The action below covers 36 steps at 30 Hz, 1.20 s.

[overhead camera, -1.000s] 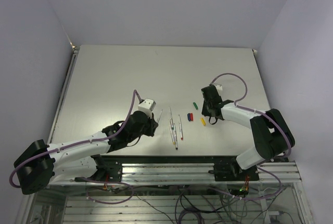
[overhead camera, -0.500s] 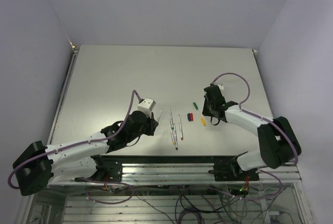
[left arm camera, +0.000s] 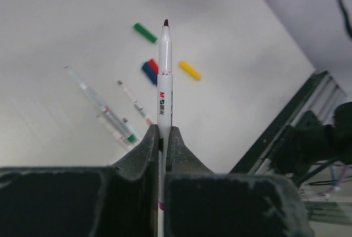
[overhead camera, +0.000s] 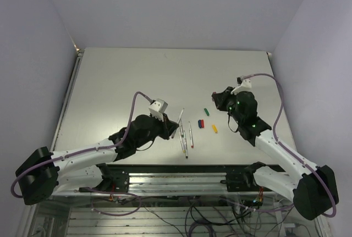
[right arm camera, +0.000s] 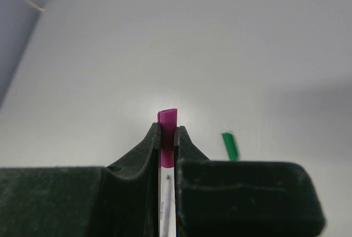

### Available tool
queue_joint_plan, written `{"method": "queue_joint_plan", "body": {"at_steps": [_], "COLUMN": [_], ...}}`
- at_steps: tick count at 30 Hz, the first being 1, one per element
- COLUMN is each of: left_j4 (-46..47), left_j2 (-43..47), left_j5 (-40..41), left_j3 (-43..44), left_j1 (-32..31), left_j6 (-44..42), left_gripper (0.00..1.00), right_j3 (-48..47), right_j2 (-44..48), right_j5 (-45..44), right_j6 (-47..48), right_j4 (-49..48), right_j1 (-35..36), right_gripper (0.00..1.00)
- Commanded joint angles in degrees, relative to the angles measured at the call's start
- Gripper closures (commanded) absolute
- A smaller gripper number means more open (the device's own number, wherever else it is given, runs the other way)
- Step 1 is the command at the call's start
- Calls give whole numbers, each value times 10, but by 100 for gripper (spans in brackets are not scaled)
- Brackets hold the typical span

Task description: Insert the pens into the pen caps

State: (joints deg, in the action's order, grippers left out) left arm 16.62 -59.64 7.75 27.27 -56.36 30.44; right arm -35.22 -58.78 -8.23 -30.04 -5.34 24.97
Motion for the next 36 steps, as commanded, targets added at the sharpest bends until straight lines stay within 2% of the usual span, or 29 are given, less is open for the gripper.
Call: {"method": "queue_joint_plan", "body": {"at_steps": [1,7,12,36], "left_j4": [145,218,253,281], "left_j2": [-37,-101,-121,-112], "left_j5": [-79,-129,-144,-102], "left_j3": [12,35,37,24], "left_j1": [-2,-2,-2,-2], "left_j6": [37,63,77,75], "left_gripper": [93,93,93,93], "right_j3": [49,90,126,181], "right_j2": [34,37,29,-27], "right_j5": [80,143,172,240], "right_j6": [-30,-79,-119,-244], "right_j4": [-166,-302,-414,-583], "right_j1": [3,3,3,5], "right_gripper": [100,100,100,100]}}
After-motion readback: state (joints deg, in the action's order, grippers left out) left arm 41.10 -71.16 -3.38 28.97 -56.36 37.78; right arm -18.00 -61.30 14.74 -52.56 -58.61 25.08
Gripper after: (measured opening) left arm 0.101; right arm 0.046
